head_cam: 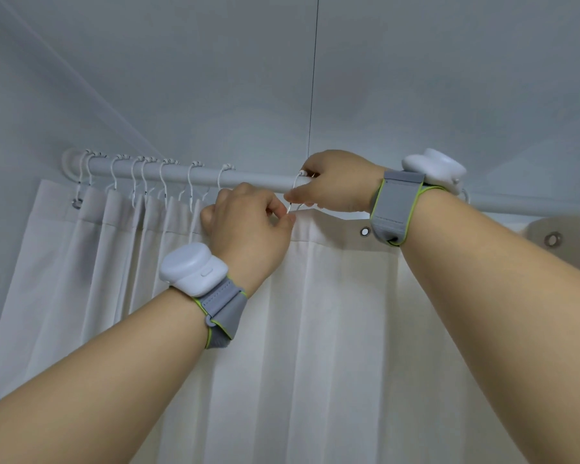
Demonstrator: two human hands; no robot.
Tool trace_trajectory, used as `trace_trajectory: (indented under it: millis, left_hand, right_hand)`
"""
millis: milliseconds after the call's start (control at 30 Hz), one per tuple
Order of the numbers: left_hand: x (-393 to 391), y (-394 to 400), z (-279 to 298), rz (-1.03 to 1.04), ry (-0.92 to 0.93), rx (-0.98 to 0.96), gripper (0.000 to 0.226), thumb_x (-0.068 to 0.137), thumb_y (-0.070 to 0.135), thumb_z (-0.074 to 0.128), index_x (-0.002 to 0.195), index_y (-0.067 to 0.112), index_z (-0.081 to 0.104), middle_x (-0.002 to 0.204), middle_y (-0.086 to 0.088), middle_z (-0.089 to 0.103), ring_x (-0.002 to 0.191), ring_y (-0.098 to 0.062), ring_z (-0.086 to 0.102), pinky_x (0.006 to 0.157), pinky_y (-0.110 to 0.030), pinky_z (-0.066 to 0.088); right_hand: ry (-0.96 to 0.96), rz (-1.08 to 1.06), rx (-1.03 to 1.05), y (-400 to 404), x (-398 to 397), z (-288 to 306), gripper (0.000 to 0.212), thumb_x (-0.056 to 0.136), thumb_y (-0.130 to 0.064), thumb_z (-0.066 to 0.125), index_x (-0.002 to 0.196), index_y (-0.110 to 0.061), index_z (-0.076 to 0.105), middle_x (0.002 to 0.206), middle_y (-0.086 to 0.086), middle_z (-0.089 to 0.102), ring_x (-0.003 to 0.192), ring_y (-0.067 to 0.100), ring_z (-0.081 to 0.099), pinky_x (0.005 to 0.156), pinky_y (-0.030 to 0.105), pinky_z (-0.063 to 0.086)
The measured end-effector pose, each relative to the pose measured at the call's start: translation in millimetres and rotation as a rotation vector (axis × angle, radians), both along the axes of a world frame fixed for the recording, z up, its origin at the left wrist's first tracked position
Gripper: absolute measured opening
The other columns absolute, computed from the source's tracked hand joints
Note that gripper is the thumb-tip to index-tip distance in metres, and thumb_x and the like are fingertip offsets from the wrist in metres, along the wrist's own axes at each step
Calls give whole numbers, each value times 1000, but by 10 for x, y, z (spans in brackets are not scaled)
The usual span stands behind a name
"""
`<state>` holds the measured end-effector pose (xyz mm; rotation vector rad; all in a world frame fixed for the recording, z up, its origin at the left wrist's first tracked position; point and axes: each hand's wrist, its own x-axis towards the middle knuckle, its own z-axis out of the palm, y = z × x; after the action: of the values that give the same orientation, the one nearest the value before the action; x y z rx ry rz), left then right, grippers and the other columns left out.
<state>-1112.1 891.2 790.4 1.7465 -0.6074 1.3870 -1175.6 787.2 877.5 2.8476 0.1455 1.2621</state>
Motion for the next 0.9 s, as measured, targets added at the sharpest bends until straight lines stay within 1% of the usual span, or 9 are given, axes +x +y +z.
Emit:
trace_trajectory:
  millis: [133, 200, 300, 400, 500, 633, 733, 833, 900]
  left_hand:
    - [16, 65, -13, 75, -27, 53, 9, 84, 34, 63, 78, 30, 59, 94, 7, 52, 108, -24, 47, 92, -36, 28]
    - [39, 91, -32, 122, -59, 55, 6, 83, 33, 64, 84, 28, 61, 100, 4, 54, 109, -26, 47, 92, -36, 28]
    - [38, 81, -66, 119, -156, 6, 21, 80, 30, 65, 99, 25, 58, 110, 2, 53, 111, -25, 44, 87, -31, 23]
    - [-71, 3, -52, 31, -325, 6, 21, 78, 22, 65, 97, 22, 59, 107, 2, 53, 106, -23, 47, 85, -28, 23]
    - [-257, -148, -6, -59, -458, 172, 12, 77, 14, 62, 88, 19, 61, 95, 2, 55, 93, -22, 50, 81, -32, 33]
    - [-368, -304, 17, 8, -584, 454, 9, 77, 13, 59, 85, 16, 60, 89, 0, 58, 86, -25, 51, 74, -32, 35]
    - [-405, -453, 42, -3, -528, 493, 11, 81, 19, 60, 91, 15, 59, 92, -2, 59, 87, -27, 53, 74, -34, 39]
    - [-368, -510, 86, 11, -359, 499, 26, 87, 36, 57, 102, 15, 55, 101, -2, 62, 95, -27, 56, 81, -37, 42]
    - [-332, -523, 121, 56, -291, 511, 36, 87, 47, 54, 107, 17, 54, 105, 0, 65, 99, -26, 58, 86, -38, 43]
  right_hand:
    - [-22, 22, -23, -35, -40, -16, 52, 93, -45, 49, 112, 2, 61, 112, 19, 65, 101, 35, 61, 90, 45, 49]
    - [-85, 11, -50, -68, -55, -31, 47, 92, -45, 50, 117, -6, 58, 116, 12, 63, 102, 30, 58, 88, 38, 48]
    - [-181, 18, -114, -112, -141, -26, 37, 89, -41, 57, 119, -18, 57, 114, 0, 61, 106, 21, 55, 88, 32, 45]
    - [-222, 7, -154, -192, -329, 45, 27, 86, -33, 60, 110, -21, 63, 109, -1, 63, 104, 20, 57, 87, 29, 45]
    - [-234, -31, -142, -372, -548, 112, 19, 86, -31, 62, 101, -21, 66, 105, -1, 63, 98, 19, 59, 85, 30, 46]
    - [-214, -62, -125, -561, -645, 131, 19, 86, -33, 63, 98, -19, 67, 97, -3, 62, 93, 18, 59, 82, 28, 46]
    - [-204, -94, -112, -698, -714, 131, 23, 88, -34, 61, 100, -16, 69, 101, 0, 66, 89, 16, 57, 78, 26, 44]
    - [-157, -151, -112, -759, -697, 106, 30, 90, -40, 57, 104, -16, 68, 105, 1, 65, 96, 19, 58, 82, 29, 44]
    - [-103, -199, -123, -799, -677, 87, 33, 90, -45, 55, 104, -18, 66, 107, 0, 64, 98, 19, 57, 83, 31, 44]
